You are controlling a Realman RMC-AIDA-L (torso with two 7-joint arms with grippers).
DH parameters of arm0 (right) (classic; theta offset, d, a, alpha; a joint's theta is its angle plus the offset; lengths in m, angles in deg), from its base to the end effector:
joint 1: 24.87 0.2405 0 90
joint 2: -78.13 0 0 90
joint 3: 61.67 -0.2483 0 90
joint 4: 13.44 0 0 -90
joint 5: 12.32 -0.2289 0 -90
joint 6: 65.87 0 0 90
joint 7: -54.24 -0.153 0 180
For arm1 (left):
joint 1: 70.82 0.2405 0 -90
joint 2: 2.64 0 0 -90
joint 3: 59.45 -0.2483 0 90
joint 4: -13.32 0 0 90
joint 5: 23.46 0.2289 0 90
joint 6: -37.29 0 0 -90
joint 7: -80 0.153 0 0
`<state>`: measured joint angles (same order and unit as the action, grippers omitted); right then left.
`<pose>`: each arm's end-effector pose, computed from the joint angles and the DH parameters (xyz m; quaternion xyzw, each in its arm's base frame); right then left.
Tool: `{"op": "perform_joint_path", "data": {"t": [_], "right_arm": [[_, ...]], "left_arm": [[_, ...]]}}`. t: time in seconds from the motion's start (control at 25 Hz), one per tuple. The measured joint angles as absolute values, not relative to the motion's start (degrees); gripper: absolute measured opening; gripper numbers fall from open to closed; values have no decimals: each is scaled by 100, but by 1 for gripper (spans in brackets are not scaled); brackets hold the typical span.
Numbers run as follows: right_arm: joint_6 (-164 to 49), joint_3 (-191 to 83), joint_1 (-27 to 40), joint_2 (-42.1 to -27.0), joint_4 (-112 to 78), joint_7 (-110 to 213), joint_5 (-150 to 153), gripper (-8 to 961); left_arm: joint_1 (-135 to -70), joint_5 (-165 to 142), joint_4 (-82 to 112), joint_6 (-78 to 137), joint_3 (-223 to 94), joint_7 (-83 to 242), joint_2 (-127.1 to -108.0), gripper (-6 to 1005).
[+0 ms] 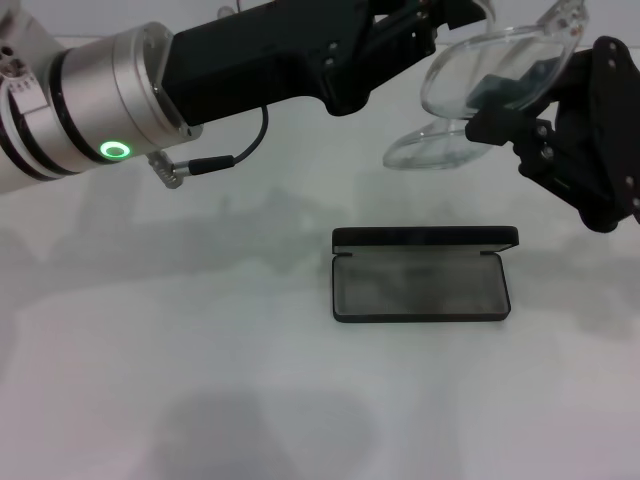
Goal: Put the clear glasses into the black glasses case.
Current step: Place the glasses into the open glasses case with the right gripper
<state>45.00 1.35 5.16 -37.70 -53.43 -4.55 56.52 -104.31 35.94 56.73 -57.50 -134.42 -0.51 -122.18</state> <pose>0.1550 0.3155 0.0435 -0.8503 -0.1171 0.5098 0.0573 -0.0971 0.3424 0.0029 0.8488 0.0631 0.5247 0.0177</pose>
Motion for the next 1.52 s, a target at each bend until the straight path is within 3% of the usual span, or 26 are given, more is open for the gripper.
{"op": "perform_joint_path", "data": {"t": [1.16,1.36,1.52], "right_arm": [[4513,130,494,-3780,-5235,-419,5570,82],[4496,130,493,-3764,-5239,-530,5587,80],[4429,100,476,-3702,-5648,-1295,5893,79]], "left_arm": [[-10586,3590,5690,-5851,-13590,9,-12229,111],[-10510,3647,5696,-5860,-13080,-1,-12117,111],[-10193,3651,5850,-5894,-12725,-78,-11849,111]]}}
